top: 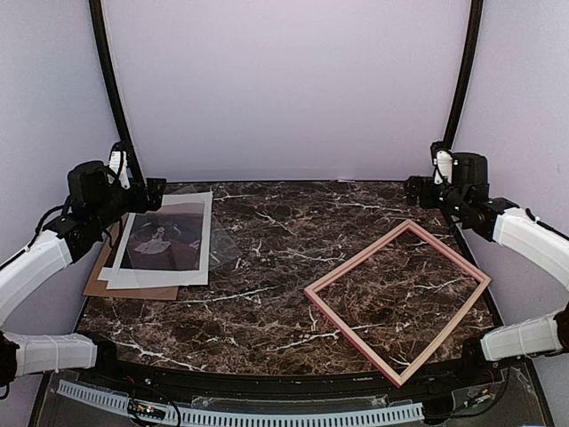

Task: Put the photo into the frame
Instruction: Adjust the frame body at the center of the board.

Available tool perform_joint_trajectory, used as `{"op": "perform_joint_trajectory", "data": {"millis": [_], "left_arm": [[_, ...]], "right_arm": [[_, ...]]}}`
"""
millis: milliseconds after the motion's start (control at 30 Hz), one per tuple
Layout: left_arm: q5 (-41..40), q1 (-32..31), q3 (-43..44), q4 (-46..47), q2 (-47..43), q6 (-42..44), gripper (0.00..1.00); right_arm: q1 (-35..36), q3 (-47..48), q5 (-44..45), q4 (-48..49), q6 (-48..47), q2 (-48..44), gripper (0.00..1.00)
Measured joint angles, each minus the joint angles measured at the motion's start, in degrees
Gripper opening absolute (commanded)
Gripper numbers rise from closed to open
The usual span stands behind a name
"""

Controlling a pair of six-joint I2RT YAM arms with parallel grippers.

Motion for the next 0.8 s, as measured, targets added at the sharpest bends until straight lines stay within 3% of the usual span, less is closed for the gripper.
{"op": "perform_joint_trajectory", "data": {"millis": [500, 800], "left_arm": [[1.4, 0.0, -0.5, 1.0, 0.0, 0.0, 0.99], [2.1, 0.0, -0.5, 1.0, 0.0, 0.0, 0.99]], "right_arm": [[0.0, 2.2, 8.1, -7.5, 1.8, -0.2, 0.99], [-1.6, 8.0, 14.9, -20.2, 7.1, 4.1, 0.99]]}}
